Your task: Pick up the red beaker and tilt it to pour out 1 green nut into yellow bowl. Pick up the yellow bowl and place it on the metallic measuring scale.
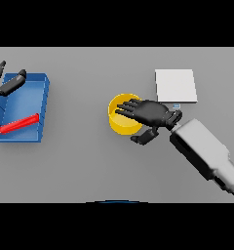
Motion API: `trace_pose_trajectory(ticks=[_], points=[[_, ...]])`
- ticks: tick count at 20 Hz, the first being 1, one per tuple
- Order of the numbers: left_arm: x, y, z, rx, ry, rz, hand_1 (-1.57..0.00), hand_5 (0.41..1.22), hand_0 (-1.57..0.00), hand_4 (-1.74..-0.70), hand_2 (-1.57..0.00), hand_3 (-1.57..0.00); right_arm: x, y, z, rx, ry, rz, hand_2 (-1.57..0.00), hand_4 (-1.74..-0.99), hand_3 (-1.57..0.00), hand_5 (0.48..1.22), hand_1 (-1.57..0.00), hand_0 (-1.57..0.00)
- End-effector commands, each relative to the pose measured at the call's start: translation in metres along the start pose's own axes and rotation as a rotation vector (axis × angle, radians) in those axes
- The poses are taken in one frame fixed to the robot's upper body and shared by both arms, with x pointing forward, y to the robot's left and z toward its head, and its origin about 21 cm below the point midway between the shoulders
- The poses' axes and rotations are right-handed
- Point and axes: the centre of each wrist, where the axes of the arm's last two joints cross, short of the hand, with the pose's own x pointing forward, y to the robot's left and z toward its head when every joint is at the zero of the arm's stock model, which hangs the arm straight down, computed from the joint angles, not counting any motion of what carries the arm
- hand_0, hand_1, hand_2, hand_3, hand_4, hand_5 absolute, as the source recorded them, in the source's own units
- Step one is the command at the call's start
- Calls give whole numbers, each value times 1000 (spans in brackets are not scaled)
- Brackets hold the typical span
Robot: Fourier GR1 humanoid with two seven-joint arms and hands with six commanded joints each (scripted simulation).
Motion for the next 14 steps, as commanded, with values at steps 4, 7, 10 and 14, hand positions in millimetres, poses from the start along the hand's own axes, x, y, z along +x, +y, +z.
trace_pose_trajectory(ticks=[4, 7, 10, 14], points=[[3, 3, 1, 0, -5, -10, 1, 703, 1, -801, 1, 1, 1, -4, -15, 90, -1, 35, 1, -1174, 1, 674, 1, 1], [-1, 6, 0, -4, -12, -15, 1, 703, 1, -802, 1, 1, -1, 3, -21, 133, 4, 43, 1, -1184, -4, 676, 1, 1], [2, 9, -1, 3, -6, -21, 1, 711, 1, -789, 1, 1, -2, 7, -26, 153, 8, 35, 1, -1195, -22, 708, 1, 1], [2, 8, -1, 2, -12, -26, 1, 711, 1, -791, 1, 1, 0, 3, -31, 154, 14, 45, -189, -1309, -215, 891, -183, -193]])
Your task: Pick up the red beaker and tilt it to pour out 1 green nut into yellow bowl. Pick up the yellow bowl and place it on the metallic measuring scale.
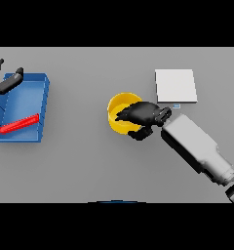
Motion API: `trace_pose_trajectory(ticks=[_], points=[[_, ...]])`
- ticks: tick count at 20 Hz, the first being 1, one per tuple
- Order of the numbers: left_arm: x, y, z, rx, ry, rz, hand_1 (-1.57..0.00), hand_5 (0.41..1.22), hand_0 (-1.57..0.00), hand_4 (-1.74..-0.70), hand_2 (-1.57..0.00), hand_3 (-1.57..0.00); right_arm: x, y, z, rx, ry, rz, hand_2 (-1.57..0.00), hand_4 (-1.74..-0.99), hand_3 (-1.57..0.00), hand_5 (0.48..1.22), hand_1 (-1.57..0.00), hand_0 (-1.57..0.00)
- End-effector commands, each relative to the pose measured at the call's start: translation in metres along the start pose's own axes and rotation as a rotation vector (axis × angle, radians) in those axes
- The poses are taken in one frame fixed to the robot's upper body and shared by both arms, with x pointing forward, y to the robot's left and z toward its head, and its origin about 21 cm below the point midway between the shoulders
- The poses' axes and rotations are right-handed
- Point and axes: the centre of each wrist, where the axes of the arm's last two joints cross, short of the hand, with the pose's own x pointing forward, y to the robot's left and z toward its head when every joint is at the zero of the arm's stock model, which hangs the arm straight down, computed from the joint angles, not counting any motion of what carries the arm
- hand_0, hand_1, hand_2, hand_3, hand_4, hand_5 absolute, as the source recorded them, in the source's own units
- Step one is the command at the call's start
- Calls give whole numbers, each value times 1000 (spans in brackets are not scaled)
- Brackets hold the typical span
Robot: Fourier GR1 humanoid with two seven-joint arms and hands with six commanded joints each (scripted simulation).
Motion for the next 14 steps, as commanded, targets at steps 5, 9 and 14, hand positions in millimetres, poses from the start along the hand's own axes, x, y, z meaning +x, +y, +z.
trace_pose_trajectory(ticks=[5, 9, 14], points=[[-4, -3, 0, -13, 0, 4, 1, 707, 1, -787, 1, 1, 0, 2, 3, -1, -35, -1, -1071, -1578, -882, 1113, -1094, -1114], [-3, -5, 2, -3, -12, -6, 1, 710, 1, -784, 1, 1, -3, -4, 7, 36, -30, -17, -1287, -1674, -1106, 1177, -1376, -1384], [-1, 0, 0, -1, 2, 0, 1, 703, 1, -782, 1, 1, -3, -14, 17, 3, -20, -22, -1387, -1719, -1195, 1207, -1507, -1510]])
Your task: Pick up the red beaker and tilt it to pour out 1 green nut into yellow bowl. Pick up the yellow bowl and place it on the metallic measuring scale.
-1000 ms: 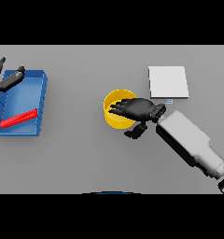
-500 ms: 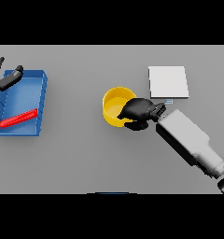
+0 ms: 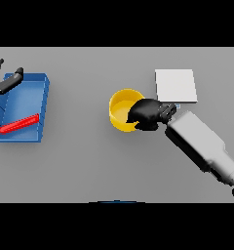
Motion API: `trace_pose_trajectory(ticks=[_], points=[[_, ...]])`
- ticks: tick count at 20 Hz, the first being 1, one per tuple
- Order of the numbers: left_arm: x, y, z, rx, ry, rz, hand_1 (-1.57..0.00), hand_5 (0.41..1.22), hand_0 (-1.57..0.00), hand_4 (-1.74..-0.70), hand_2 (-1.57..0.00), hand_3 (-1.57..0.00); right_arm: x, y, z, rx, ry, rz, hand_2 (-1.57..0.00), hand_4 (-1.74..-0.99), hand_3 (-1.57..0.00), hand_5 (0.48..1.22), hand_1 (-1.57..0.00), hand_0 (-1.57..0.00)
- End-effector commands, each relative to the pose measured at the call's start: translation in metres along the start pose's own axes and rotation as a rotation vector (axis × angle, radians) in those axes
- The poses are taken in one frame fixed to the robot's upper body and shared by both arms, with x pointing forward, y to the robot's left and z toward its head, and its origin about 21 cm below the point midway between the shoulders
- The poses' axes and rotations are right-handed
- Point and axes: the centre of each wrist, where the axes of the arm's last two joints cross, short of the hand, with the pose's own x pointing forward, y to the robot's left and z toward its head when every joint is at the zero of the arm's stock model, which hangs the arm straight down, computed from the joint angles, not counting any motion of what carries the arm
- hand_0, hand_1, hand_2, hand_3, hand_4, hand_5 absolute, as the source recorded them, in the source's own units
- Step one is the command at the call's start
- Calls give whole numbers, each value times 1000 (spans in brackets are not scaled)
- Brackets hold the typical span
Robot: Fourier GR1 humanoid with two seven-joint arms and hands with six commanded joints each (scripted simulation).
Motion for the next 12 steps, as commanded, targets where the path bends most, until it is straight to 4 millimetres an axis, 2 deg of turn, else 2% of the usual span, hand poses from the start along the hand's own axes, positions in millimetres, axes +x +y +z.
trace_pose_trajectory(ticks=[1, 4, 6, 8, 12], points=[[0, -2, 1, 0, -8, -3, 1, 704, 1, -778, 1, 1, 1, -2, 1, 3, 11, 1, -1415, -1724, -1185, 1209, -1520, -1522], [2, -1, 1, 3, -13, -19, 1, 707, 1, -771, 1, 1, -3, -19, 10, -5, 31, -4, -1459, -1732, -1160, 1215, -1545, -1546], [-3, -6, 2, -12, -15, -7, 1, 702, 1, -776, 1, 1, -1, -22, 17, -11, 48, 3, -1491, -1735, -1153, 1217, -1554, -1555], [-1, -2, 1, -4, -26, 2, 1, 702, 1, -782, 1, 1, -2, -35, 32, -28, 66, 13, -1433, -1737, -1215, 1219, -1560, -1561], [2, 3, 1, -18, -16, 25, 1, 704, 1, -799, 1, 1, 9, -40, 36, -55, 103, 16, -1507, -1739, -1179, 1219, -1567, -1567]])
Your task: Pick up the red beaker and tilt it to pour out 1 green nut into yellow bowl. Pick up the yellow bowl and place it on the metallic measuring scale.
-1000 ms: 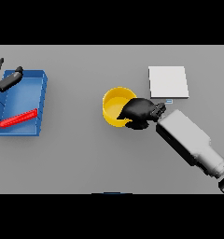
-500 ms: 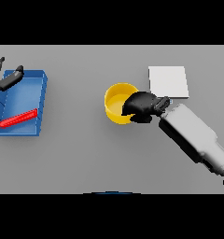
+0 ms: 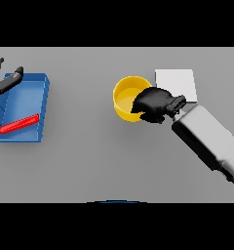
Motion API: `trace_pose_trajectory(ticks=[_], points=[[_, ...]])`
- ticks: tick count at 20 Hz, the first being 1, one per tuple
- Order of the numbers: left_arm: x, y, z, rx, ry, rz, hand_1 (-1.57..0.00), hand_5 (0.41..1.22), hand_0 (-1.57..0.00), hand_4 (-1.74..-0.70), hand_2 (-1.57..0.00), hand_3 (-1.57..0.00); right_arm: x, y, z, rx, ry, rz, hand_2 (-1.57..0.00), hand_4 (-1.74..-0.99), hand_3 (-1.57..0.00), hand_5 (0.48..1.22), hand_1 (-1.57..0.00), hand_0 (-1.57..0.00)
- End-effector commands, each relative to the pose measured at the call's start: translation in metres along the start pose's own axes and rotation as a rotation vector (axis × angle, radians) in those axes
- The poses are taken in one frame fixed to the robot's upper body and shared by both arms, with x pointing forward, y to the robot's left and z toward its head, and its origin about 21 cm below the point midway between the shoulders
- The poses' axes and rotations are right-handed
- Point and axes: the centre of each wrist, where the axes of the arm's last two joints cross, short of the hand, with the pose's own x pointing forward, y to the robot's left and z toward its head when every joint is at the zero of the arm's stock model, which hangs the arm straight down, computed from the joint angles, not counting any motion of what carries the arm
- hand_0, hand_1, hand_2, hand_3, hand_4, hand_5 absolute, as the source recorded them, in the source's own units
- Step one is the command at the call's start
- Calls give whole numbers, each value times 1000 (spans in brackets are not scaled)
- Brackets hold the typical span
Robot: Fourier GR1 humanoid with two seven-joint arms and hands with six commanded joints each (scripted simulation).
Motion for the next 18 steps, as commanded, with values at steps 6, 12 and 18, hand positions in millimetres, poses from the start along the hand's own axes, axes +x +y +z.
trace_pose_trajectory(ticks=[6, 12, 18], points=[[4, -1, 5, 5, 13, 17, 1, 728, 1, -831, 1, 1, -30, -17, 16, -94, 139, -10, -1517, -1741, -1166, 1220, -1570, -1554], [8, -3, 8, 1, 27, 23, 1, 754, 1, -851, 1, 1, -79, -20, 22, -167, 262, -29, -1553, -1741, -1155, 1221, -1571, -1567], [7, -1, 13, 12, 58, 31, 1, 773, 1, -862, 1, 1, -116, 0, 24, -161, 364, -98, -1517, -1741, -1170, 1221, -1571, -1570]])
